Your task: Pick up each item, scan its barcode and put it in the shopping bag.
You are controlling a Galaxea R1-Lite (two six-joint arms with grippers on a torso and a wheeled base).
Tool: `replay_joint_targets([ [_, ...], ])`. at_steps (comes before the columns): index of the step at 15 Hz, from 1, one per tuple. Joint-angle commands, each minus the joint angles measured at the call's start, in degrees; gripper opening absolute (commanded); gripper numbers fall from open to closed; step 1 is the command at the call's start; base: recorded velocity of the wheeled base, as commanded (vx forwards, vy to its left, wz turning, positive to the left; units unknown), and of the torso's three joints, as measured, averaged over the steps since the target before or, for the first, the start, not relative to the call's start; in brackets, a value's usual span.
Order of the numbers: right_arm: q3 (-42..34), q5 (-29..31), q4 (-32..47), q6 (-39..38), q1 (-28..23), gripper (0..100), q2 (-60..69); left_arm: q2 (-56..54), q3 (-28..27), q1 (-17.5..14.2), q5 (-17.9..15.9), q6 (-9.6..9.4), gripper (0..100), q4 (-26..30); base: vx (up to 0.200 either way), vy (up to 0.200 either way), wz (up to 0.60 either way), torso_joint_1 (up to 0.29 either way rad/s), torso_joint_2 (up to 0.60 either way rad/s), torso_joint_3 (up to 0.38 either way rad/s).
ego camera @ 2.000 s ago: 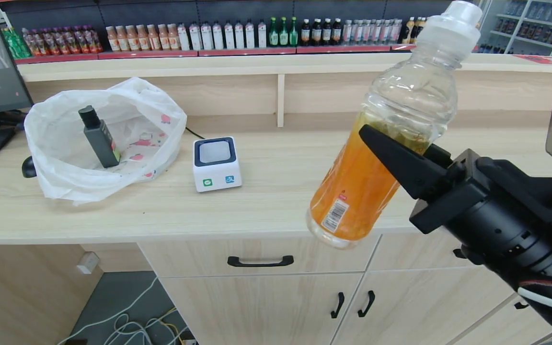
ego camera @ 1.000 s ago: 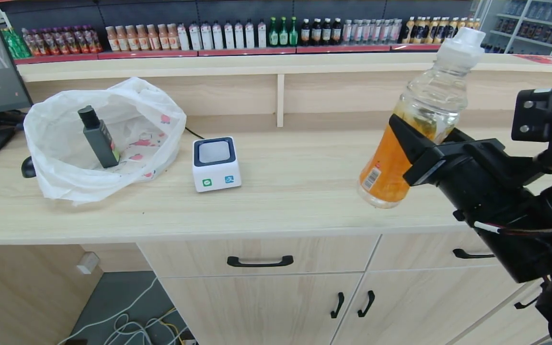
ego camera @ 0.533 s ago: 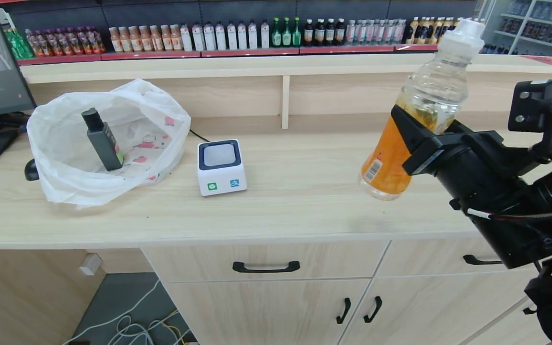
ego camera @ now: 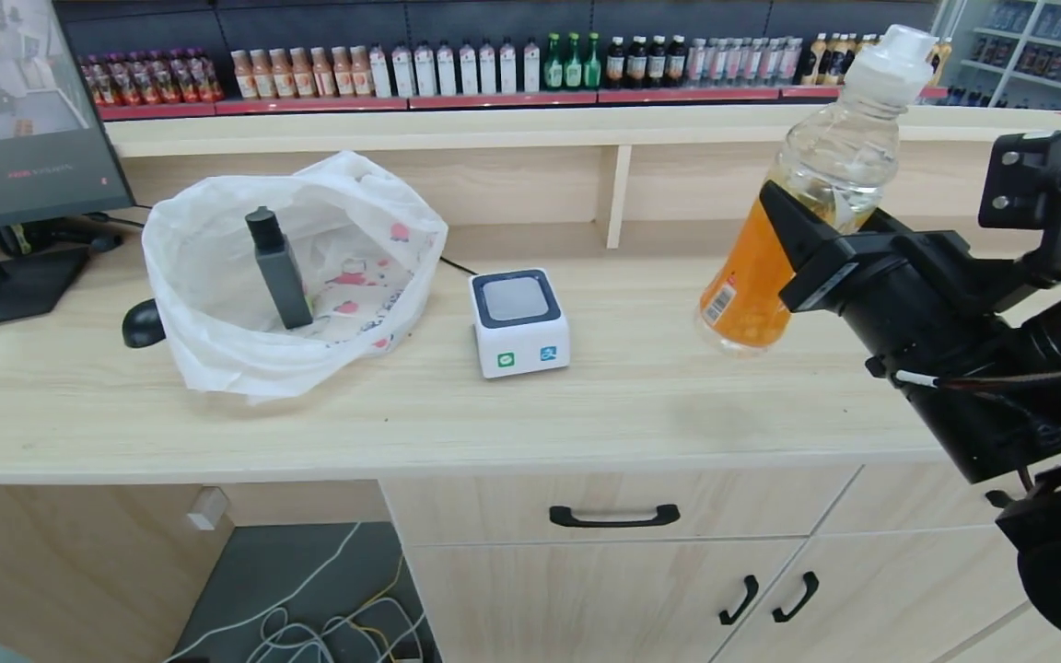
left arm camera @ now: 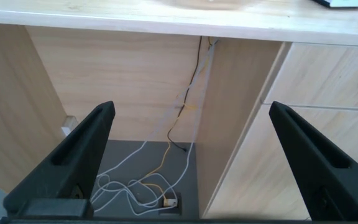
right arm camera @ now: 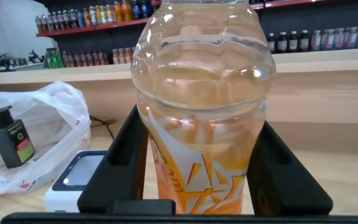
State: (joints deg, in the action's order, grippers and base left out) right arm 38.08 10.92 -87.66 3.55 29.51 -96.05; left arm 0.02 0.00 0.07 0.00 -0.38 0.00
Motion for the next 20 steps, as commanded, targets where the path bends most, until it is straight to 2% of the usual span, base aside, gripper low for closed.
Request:
replay_joint_targets([
  [1, 0.24, 0.06, 0.04, 0.06, 0.02, 0, 0.07, -0.02, 0.00, 0.01, 0.00, 0.03, 100, 0.00, 0.000, 0.200, 0.00, 0.002, 0.00, -0.002],
  [12, 3.23, 0.50, 0.04, 0.23, -0.07, 0, 0.16, -0.02, 0.00, 0.01, 0.00, 0.03, 100, 0.00, 0.000, 0.200, 0.00, 0.002, 0.00, 0.001],
  [20, 5.77, -0.02, 0.12, 2.96, 0.55, 0, 0.25, -0.02, 0.00, 0.01, 0.00, -0.06, 100, 0.00, 0.000, 0.000, 0.00, 0.000, 0.00, 0.000],
])
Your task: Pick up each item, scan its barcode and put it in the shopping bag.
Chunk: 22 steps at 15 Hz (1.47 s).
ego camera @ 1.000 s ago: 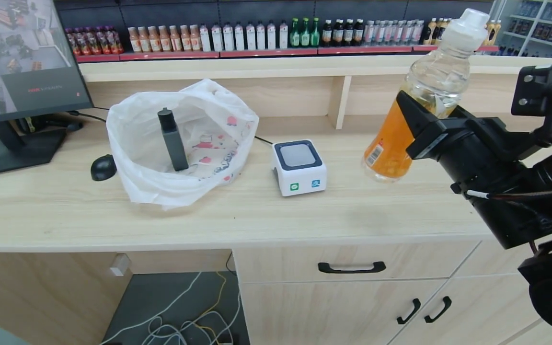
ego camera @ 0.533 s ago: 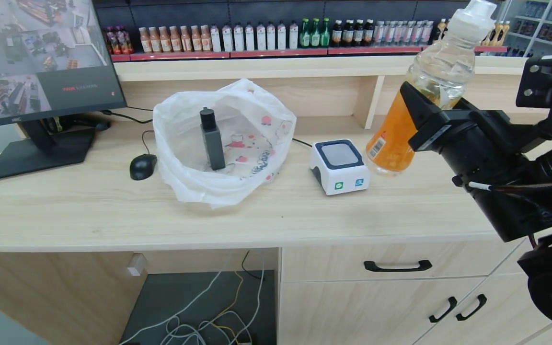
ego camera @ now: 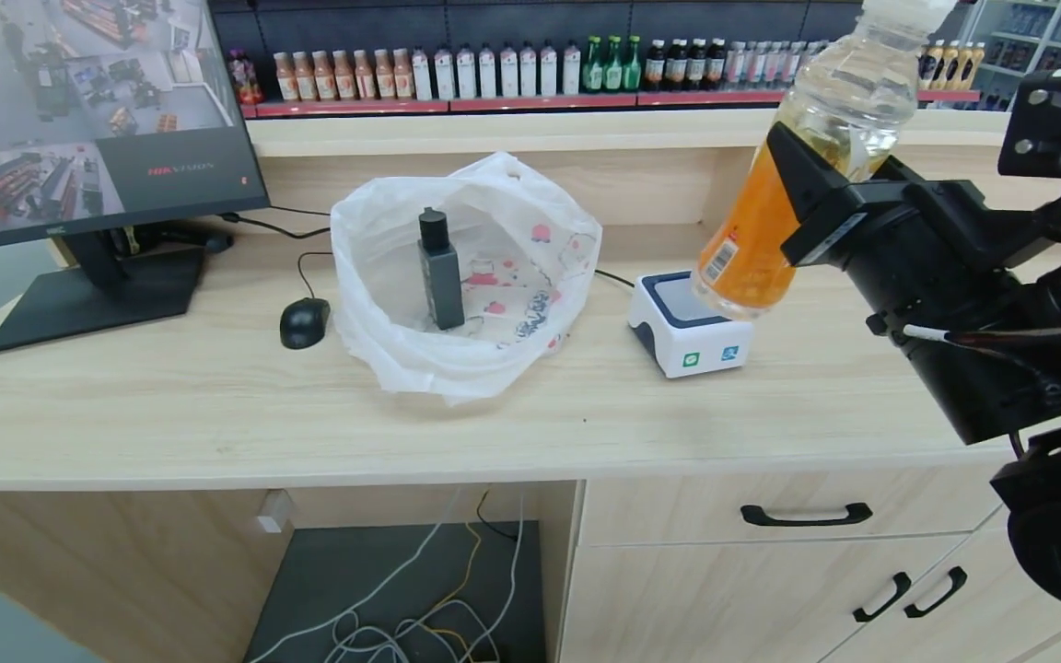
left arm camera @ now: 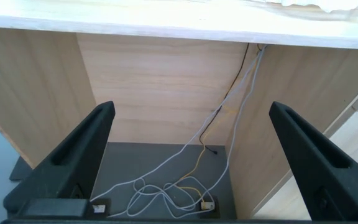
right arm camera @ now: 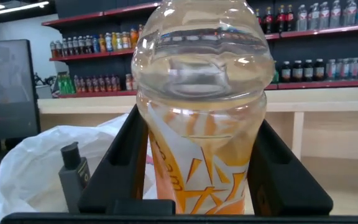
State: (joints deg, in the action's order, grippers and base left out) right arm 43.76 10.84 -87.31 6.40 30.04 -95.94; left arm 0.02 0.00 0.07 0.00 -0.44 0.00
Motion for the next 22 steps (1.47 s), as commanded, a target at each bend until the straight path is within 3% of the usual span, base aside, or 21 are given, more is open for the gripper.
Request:
replay_joint_targets([
  [1, 0.27, 0.06, -0.23, 0.28, 0.02, 0, 0.05, -0.02, 0.00, 0.01, 0.00, 0.00, 100, 0.00, 0.000, 0.000, 0.00, 0.000, 0.00, 0.000],
  [13, 7.48, -4.69, 1.00, 9.42, -0.42, 0, -6.19, -0.02, 0.00, 0.01, 0.00, 0.00, 100, 0.00, 0.000, 0.000, 0.00, 0.000, 0.00, 0.000],
  [18, 14.24, -16.02, 4.43, 21.11, -0.42, 0, -9.44, -0.02, 0.00, 0.01, 0.00, 0.00, 100, 0.00, 0.000, 0.000, 0.00, 0.000, 0.00, 0.000],
  [22, 14.77, -23.93, 4.43, 29.46, -1.30, 0, -11.29, -0.02, 0.00, 0.01, 0.00, 0.00, 100, 0.00, 0.000, 0.000, 0.00, 0.000, 0.00, 0.000],
])
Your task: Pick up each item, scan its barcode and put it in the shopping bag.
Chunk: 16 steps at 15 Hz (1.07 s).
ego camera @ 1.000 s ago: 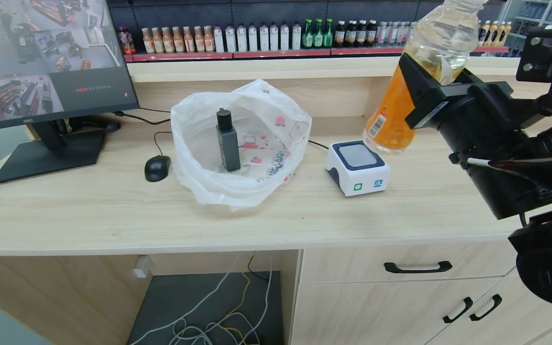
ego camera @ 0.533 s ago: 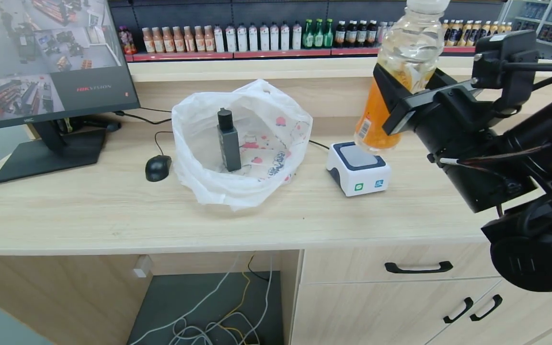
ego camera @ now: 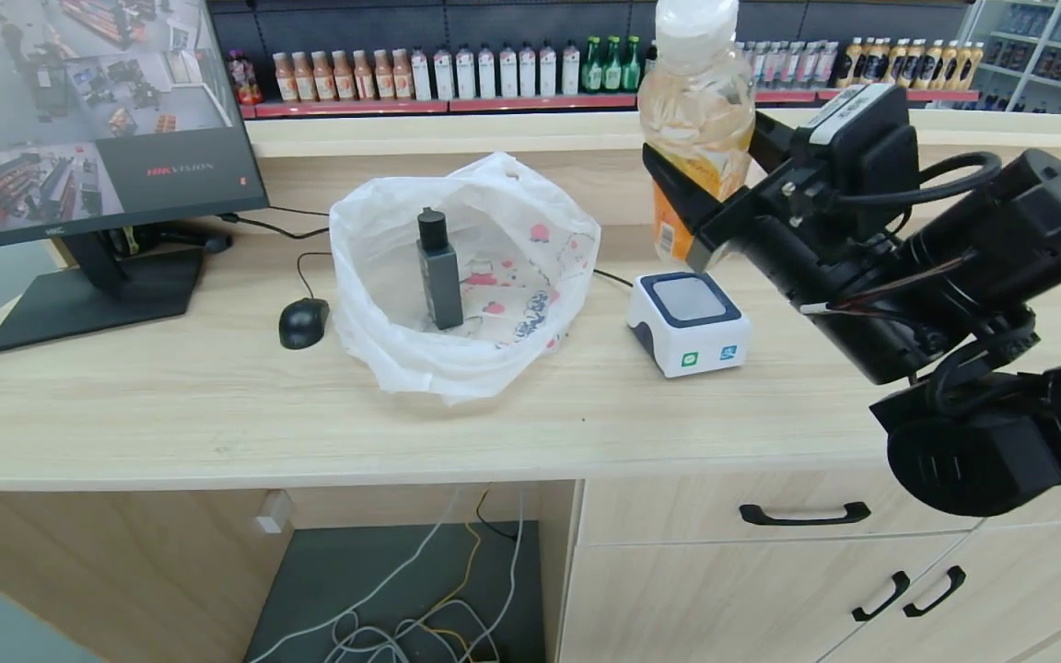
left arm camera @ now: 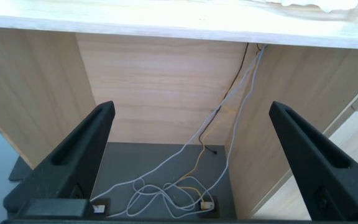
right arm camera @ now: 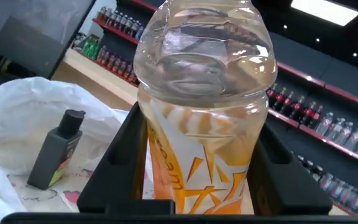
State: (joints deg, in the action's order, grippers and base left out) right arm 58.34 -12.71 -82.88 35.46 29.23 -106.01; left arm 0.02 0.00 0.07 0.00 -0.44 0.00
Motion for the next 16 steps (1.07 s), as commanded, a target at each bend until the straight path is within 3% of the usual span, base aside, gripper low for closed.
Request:
replay_joint_targets([
  [1, 0.28, -2.14, -0.08, 2.42, -1.37, 0, -1.48, -0.02, 0.00, 0.01, 0.00, 0.00, 100, 0.00, 0.000, 0.000, 0.00, 0.000, 0.00, 0.000],
  [8, 0.19, -13.65, -0.79, 12.35, -4.54, 0, -3.15, -0.02, 0.00, 0.01, 0.00, 0.00, 100, 0.00, 0.000, 0.000, 0.00, 0.000, 0.00, 0.000],
  [16, -1.92, -20.33, -7.12, 15.51, -5.06, 0, -9.13, -0.02, 0.00, 0.01, 0.00, 0.00, 100, 0.00, 0.000, 0.000, 0.00, 0.000, 0.00, 0.000],
])
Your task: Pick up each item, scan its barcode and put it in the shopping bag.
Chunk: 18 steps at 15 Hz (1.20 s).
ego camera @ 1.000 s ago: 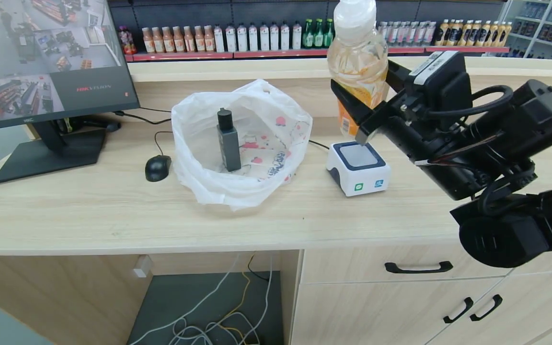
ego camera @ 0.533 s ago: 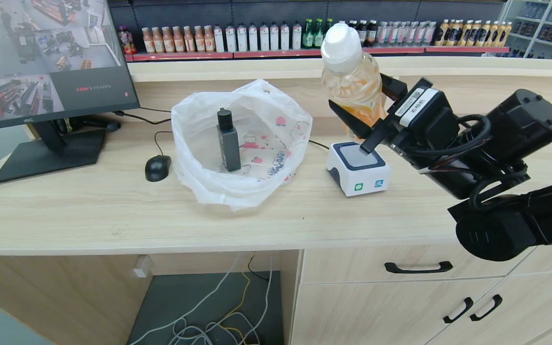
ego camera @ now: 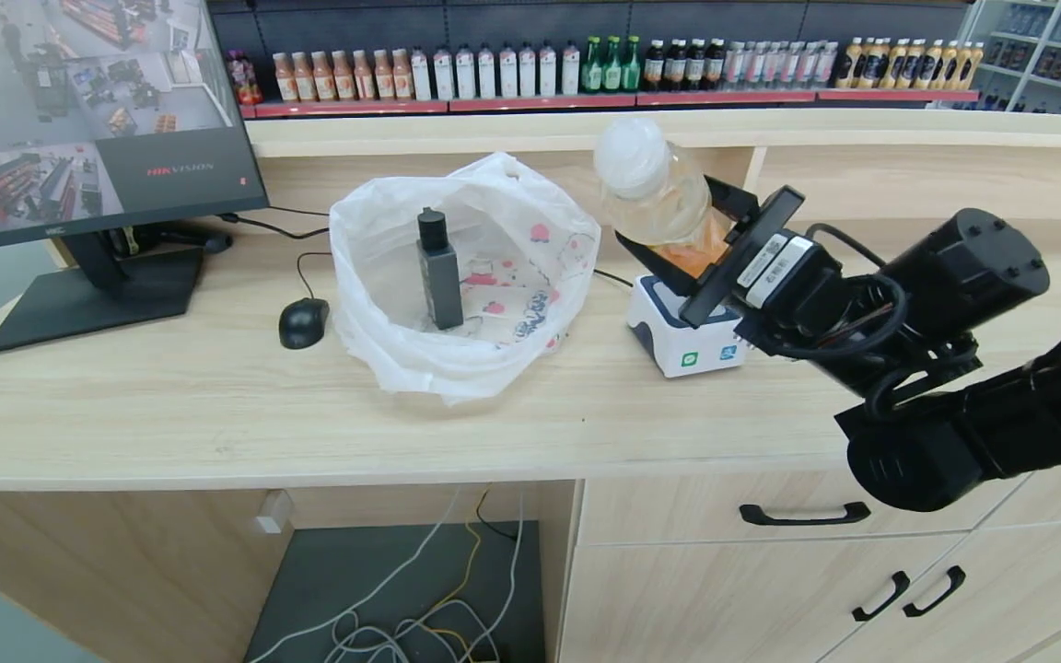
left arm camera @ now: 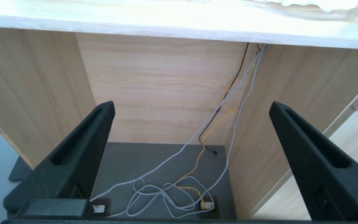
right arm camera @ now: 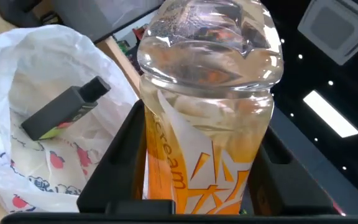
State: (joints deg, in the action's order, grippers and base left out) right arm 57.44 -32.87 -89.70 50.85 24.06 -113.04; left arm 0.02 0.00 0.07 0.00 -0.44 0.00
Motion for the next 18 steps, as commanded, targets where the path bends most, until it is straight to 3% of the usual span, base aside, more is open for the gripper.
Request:
replay_joint_targets([
  [1, -0.84, -2.03, -0.30, 1.18, -0.07, 0, -2.71, -0.02, 0.00, 0.01, 0.00, 0.00, 100, 0.00, 0.000, 0.000, 0.00, 0.000, 0.00, 0.000],
  [9, 1.44, -6.51, -0.30, 2.06, -6.40, 0, -3.32, -0.02, 0.00, 0.01, 0.00, 0.00, 100, 0.00, 0.000, 0.000, 0.00, 0.000, 0.00, 0.000],
  [18, 1.53, -8.97, -0.30, 2.24, -7.89, 0, -3.94, -0.02, 0.00, 0.01, 0.00, 0.00, 100, 0.00, 0.000, 0.000, 0.00, 0.000, 0.00, 0.000],
])
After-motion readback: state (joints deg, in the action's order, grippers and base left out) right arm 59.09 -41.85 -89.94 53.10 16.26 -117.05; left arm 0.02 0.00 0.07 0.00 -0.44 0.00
